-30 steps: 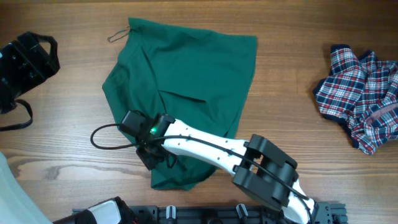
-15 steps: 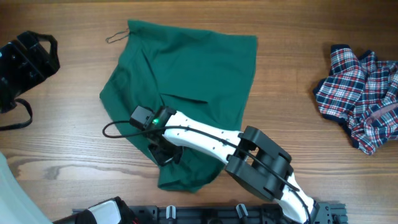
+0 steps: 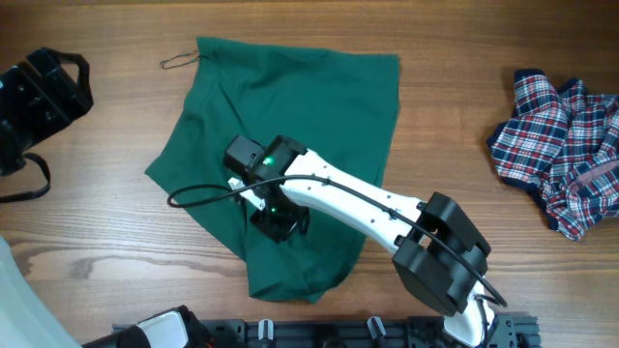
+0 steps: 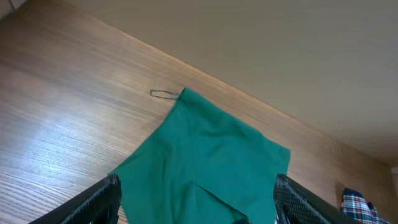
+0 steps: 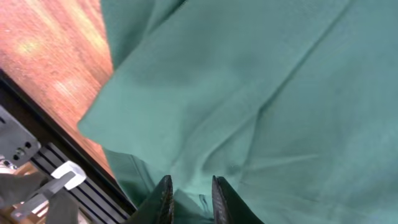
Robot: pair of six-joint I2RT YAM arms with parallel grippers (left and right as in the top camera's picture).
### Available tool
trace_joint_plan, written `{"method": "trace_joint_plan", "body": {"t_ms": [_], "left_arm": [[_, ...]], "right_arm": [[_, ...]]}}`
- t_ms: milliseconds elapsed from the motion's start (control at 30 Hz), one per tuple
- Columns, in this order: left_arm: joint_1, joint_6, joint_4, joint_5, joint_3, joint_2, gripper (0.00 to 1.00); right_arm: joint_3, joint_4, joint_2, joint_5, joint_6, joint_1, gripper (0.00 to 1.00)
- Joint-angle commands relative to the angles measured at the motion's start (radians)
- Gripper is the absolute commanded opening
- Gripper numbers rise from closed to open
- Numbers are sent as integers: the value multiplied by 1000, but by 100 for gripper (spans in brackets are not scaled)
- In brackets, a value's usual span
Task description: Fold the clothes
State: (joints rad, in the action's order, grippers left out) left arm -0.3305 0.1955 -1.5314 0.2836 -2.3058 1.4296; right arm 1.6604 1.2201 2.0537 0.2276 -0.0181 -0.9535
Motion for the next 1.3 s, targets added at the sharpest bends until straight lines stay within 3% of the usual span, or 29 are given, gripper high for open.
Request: {"method": "trace_joint_plan", "body": {"t_ms": [0,33,67,200,267,433,567,600,733,833,1000,1133,1267], "left_arm": [[-8,-6,6,16,-4,-1,78],[-8,-6,6,16,-4,-1,78],[-8,-6,6,16,-4,-1,78],[-8,-6,5,16,-4,-1,78],[-8,-6,5,16,-4,-1,78],[-8,-6,-6,16,-4,-1,78],[-8,-5,-6,24,-4,-1,78],[-8,-5,-6,26,-4,-1,78],[-8,-9,-38,35,-4,-1,77],[-8,-9,-86,34,-4,-1,75],[1,-9,-153,35,7,-3,69],[93,-9,-153,35,78,-2,66],[249,-9,-151,15,292,-2,63]], "right_arm": [[15,40,-16,76,45,8,31],[15,58,-16,175,104,-3,44],[13,57,-16,191,105,-27,46],[-9,-43,-12,126,10,-142,78],[-11,-65,20,105,-64,-188,79],[-11,-64,124,105,-73,-235,74],[-11,-53,159,13,-205,-235,71],[-11,-48,163,3,-225,-234,66],[-8,-44,145,3,-234,-211,17],[-8,-24,89,-152,-328,-183,6],[-8,19,-9,-206,-354,-87,4],[-8,38,-103,-205,-377,143,5],[-8,22,-276,-188,-376,375,18]]}}
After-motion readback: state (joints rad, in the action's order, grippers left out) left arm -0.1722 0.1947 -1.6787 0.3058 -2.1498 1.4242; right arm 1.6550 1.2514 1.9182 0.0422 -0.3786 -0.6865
